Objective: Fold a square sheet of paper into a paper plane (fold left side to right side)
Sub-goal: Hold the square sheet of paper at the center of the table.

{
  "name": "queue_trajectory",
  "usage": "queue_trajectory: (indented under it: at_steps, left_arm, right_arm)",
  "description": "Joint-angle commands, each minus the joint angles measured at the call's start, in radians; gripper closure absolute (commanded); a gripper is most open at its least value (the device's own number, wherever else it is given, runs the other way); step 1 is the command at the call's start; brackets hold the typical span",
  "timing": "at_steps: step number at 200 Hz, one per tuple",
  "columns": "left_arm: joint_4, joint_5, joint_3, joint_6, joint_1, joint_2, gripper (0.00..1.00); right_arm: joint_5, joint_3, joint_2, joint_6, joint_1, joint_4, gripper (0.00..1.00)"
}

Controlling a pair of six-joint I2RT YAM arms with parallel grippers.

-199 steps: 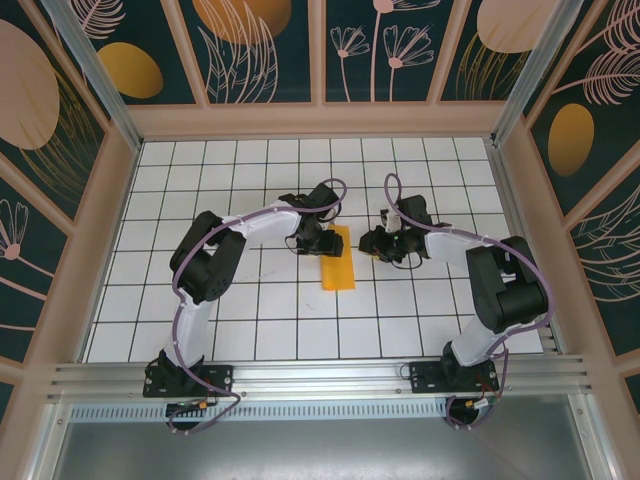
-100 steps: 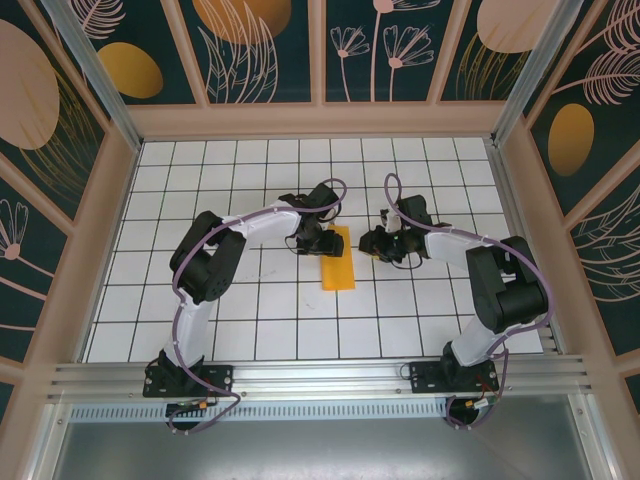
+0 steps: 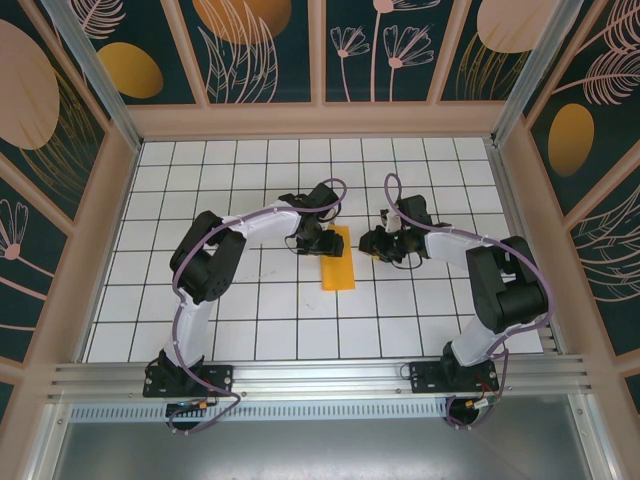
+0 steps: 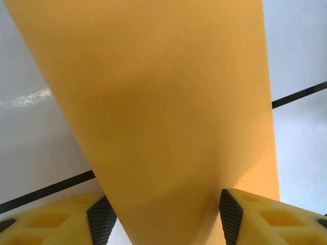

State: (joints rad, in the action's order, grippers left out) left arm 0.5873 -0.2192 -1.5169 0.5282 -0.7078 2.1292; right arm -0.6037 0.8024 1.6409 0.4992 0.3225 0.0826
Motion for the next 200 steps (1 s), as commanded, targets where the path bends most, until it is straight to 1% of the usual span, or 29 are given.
queue_trajectory:
  at_steps: [1, 137, 176, 200]
  left_arm:
    - [-0.17, -0.058, 0.045, -0.033, -0.022, 0.136, 0.39]
    - [-0.164, -0.062, 0.035, -0.036, -0.023, 0.144, 0.38]
    - [-0.164, -0.062, 0.033, -0.036, -0.022, 0.143, 0.38]
    - [-0.164, -0.06, 0.037, -0.036, -0.023, 0.143, 0.38]
  right_arm:
    - [-0.005, 0.012, -0.002, -0.002, 0.006, -0.008, 0.71]
    - [-0.01, 0.022, -0.003, -0.005, 0.007, 0.0, 0.72]
    - [-0.044, 0.029, 0.014, 0.0, 0.021, -0.014, 0.85]
    - [-0.055, 0.044, 0.042, -0.001, 0.043, -0.017, 0.89]
